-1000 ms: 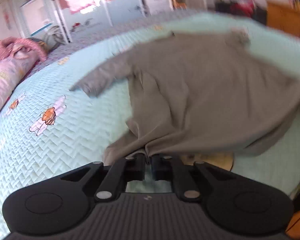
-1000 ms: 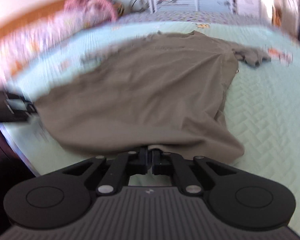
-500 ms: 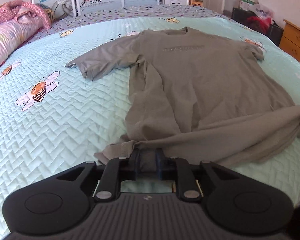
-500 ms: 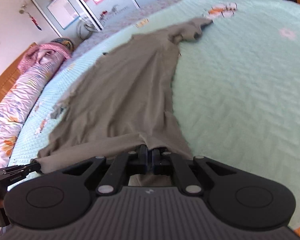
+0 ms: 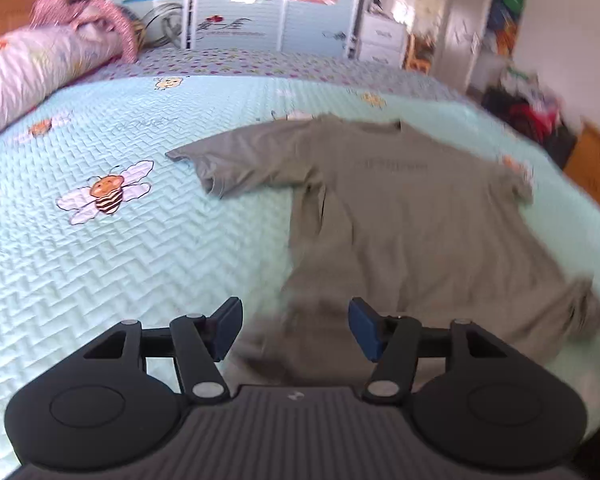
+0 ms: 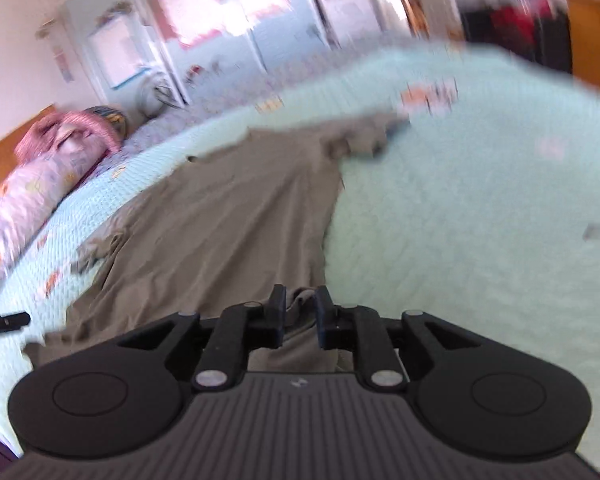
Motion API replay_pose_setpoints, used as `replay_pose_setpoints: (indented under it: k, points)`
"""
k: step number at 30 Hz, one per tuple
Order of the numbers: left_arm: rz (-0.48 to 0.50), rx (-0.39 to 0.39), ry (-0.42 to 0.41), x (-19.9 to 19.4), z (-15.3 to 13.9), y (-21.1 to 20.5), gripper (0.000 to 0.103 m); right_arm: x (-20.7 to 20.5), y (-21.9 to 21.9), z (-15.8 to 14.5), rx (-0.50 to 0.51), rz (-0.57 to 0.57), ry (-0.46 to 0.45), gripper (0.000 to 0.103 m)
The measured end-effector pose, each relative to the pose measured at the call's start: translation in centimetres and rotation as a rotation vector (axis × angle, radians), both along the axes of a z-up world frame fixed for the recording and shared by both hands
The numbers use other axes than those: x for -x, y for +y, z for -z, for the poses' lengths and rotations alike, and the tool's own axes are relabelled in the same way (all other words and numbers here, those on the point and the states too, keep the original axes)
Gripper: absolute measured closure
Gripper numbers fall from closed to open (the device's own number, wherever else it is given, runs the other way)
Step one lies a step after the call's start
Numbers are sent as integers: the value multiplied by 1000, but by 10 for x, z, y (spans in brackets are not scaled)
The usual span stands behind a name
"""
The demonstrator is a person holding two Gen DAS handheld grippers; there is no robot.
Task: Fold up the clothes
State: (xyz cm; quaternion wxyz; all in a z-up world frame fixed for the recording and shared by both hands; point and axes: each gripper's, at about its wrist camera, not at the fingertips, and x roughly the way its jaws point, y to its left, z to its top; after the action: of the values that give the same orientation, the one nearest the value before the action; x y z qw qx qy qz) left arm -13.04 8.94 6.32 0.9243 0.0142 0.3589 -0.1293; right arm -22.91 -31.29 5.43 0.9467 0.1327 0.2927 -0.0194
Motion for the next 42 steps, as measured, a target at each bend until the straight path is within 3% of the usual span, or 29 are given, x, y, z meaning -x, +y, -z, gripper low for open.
replay_pose_setpoints:
  k: [2,4,8,11,16,21,24,26,27,28,29,30,31,35,37,40,42]
  points:
    - [32,-72,13,12,11,-4,42,0,11,4,43,-66,33,82]
    - [36,-85,40,16,21,-5,42,-6,15,11,37,-75,57,82]
    - [5,-23,45,15,23,-1,42,-21,13,14,-16,-20,46,82]
    - [17,-35,40,11,23,-5,42,-34,12,14,-7,-5,50,80]
    - [49,-94,48,8,32,-11,42,-34,10,16,92,-2,45,80]
    - [75,-158,40,11,41,-17,41,-33,2,27,20,-47,86,78]
    - [74,-110,52,5,43,-15,40,-39,8,34,21,-68,102,76]
    - [73,-77,60,1,44,-13,41,-42,11,37,23,-71,105,84]
    - [73,-61,64,-1,44,-12,42,-42,11,38,17,-66,103,94]
    - [72,-45,68,-3,45,-11,49,-42,11,38,10,-62,100,98]
    - [59,-21,75,-6,43,-10,73,-41,10,36,2,-54,96,99]
    - [40,12,70,-6,37,-6,88,-39,7,32,-12,-46,81,100]
    - [22,46,65,-7,31,-1,97,-37,3,28,-27,-38,65,100]
    - [-3,164,-28,6,-13,16,97,-25,-11,-8,-51,-4,-32,100]
    - [2,153,-47,14,-28,18,97,-24,-16,-19,-40,-19,-40,100]
    - [17,132,-12,21,-28,16,97,-24,-13,-15,28,-35,-13,100]
    - [13,111,-6,25,-25,13,97,-22,-13,-11,0,-39,-2,100]
